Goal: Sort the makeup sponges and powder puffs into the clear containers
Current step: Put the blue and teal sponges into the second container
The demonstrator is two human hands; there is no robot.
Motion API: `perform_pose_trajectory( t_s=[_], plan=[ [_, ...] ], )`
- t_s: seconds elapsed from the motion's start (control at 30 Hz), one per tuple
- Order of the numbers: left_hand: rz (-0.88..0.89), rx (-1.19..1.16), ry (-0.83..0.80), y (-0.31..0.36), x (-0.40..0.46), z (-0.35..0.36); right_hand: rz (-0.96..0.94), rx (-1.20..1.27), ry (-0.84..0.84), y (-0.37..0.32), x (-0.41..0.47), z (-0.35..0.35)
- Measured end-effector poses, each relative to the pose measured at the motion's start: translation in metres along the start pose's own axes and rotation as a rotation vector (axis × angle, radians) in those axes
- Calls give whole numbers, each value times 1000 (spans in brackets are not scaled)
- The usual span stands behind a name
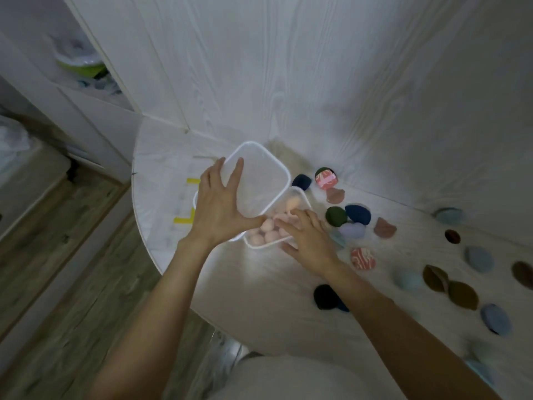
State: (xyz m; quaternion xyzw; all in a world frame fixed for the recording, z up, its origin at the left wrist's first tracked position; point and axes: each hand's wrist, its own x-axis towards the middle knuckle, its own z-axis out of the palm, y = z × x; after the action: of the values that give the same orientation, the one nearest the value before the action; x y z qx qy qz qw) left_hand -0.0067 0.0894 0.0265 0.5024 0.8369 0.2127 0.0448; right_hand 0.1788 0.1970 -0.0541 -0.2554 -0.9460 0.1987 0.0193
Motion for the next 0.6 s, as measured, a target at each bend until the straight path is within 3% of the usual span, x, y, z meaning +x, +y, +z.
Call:
perform_pose_trajectory(
  t_s=[0.1,0.17,0.23,0.33,0.43,0.53,0.6],
  plan=[
    [40,23,-34,11,-44,-2,62,414,27,-5,4,1],
    [63,65,-93,13,-70,4,242,667,226,-7,-9,-10],
    [80,86,-160,17,-97,13,270,741,401,-12,-35,-27],
    [76,124,-338,27,-131,30,-49,569,347,-20,-79,-37],
    [85,211,-485,32,-149,54,-324,229,81,-16,-107,-15],
    [90,221,-548,32,-156,71,-355,40,-89,-12,-119,10],
    [91,155,-472,29,-161,72,-311,22,-102,-11,-121,16]
  ],
)
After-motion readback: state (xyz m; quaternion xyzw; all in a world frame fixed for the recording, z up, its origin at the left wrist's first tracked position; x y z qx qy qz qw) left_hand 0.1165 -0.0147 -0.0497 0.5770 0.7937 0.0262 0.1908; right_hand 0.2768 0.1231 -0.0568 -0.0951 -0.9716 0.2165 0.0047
